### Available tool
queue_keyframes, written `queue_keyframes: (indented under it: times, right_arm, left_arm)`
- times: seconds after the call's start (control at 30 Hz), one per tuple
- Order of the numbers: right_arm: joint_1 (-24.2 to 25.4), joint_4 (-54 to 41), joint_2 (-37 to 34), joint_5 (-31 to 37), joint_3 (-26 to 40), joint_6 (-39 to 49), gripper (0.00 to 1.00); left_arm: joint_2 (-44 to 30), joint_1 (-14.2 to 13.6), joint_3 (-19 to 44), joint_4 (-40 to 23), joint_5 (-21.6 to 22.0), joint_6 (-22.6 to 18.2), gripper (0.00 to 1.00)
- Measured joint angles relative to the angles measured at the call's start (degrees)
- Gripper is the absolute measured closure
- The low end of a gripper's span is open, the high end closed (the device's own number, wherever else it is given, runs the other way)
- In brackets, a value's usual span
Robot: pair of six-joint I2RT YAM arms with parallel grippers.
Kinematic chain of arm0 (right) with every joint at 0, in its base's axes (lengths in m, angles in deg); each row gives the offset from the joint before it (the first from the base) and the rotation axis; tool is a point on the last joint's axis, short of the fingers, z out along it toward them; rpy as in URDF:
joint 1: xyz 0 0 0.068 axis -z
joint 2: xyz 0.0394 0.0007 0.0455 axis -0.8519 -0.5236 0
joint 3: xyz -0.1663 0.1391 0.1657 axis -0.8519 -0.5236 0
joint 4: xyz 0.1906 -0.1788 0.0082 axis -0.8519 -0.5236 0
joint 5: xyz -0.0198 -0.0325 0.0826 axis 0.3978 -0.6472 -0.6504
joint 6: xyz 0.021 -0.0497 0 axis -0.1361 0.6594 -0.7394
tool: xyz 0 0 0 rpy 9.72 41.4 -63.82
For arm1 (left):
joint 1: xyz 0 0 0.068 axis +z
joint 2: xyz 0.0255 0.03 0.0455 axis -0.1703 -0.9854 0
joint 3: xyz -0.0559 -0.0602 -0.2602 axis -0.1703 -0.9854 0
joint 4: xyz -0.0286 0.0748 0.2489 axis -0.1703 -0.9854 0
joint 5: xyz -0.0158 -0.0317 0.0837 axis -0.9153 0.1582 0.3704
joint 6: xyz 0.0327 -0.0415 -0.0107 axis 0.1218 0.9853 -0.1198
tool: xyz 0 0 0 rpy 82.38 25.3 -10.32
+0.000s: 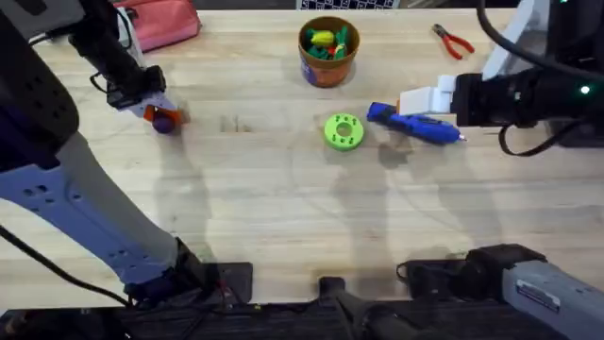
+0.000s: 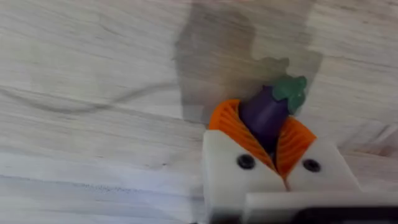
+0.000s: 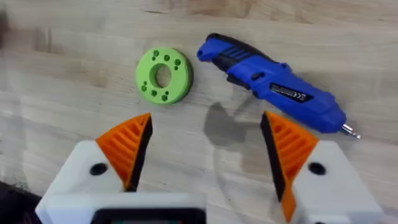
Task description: Pick up the gripper from the table and insert it into the empty holder that is missing its gripper. Then pick up a screw, insert it into the mounting hole, and use the screwdriver to tighten it. Finally, clean up the table by picking up the vegetable and placing it into the bucket.
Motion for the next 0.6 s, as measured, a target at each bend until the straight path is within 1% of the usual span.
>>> queue_keyframes:
  times: [0.17, 0.27, 0.33, 0.4, 0.5, 0.6]
  right_arm:
    - [0.0, 0.0, 0.0, 0.0, 0.0, 0.0, 0.008]
    - [0.0, 0.0, 0.0, 0.0, 0.0, 0.0, 0.008]
    - [0.0, 0.0, 0.0, 0.0, 0.0, 0.0, 0.008]
    - [0.0, 0.0, 0.0, 0.0, 0.0, 0.0, 0.008]
    - [0.0, 0.0, 0.0, 0.0, 0.0, 0.0, 0.008]
    - [0.0, 0.0, 0.0, 0.0, 0.0, 0.0, 0.008]
  left_arm:
    - [2.7, 0.0, 2.1, -0.2, -0.5, 0.7, 0.964]
    - [7.3, -0.5, 4.9, -1.4, -1.5, 0.9, 0.964]
    - [11.2, -1.5, 7.6, -2.9, -1.8, 0.8, 0.964]
    - [14.5, -3.3, 10.0, -3.8, -1.9, 0.4, 0.964]
    - [17.7, -7.4, 13.6, -4.9, -2.0, -0.7, 0.964]
    - [18.4, -13.6, 16.7, -5.1, -2.2, -1.7, 0.964]
